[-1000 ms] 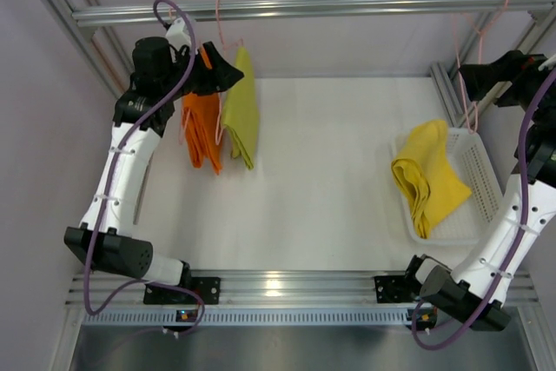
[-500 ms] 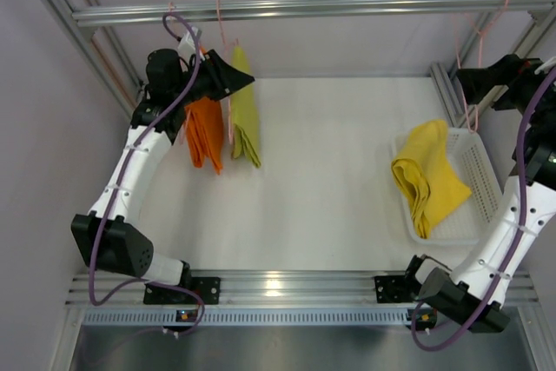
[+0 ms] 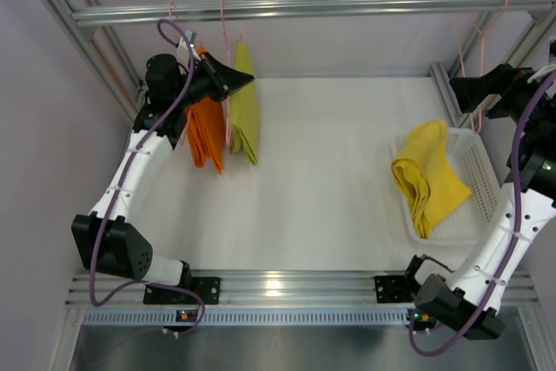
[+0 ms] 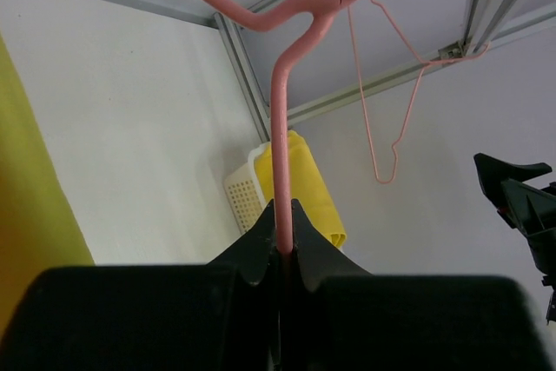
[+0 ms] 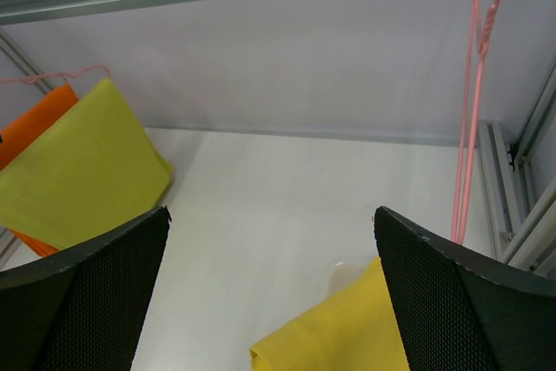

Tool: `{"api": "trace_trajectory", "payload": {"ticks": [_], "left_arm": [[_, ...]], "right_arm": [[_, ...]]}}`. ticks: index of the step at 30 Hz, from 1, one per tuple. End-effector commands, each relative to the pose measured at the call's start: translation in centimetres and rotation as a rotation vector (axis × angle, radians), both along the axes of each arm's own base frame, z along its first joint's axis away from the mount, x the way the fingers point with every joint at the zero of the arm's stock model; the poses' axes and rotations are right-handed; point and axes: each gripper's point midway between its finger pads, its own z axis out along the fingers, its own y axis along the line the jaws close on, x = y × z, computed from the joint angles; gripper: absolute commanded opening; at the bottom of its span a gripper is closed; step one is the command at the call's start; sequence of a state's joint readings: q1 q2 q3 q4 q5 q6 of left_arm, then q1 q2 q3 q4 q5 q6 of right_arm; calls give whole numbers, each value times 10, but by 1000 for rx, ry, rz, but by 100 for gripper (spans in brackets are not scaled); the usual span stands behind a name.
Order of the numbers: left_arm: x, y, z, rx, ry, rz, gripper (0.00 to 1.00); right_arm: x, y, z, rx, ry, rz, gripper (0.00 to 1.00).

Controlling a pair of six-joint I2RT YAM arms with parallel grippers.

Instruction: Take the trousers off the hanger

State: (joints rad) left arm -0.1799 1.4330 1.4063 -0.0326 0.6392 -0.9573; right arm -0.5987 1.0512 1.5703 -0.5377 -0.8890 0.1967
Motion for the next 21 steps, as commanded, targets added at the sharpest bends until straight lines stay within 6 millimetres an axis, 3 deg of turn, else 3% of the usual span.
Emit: {"api": "trace_trajectory", "payload": {"ticks": [1, 8, 13, 21], "left_arm": [[-25, 1, 82, -47, -320, -27, 0], [-30, -2, 117, -93, -390, -41, 0], [-49, -10, 140, -126, -461, -79, 0], [-63, -15, 154, -149, -481, -99, 0]], "right_arm": [[-6, 4, 15, -33, -61, 11, 99], [-10, 10, 16, -15, -87, 32, 99], [-10, 13, 14, -7, -85, 52, 100], [-11, 21, 18, -2, -96, 87, 100]]}}
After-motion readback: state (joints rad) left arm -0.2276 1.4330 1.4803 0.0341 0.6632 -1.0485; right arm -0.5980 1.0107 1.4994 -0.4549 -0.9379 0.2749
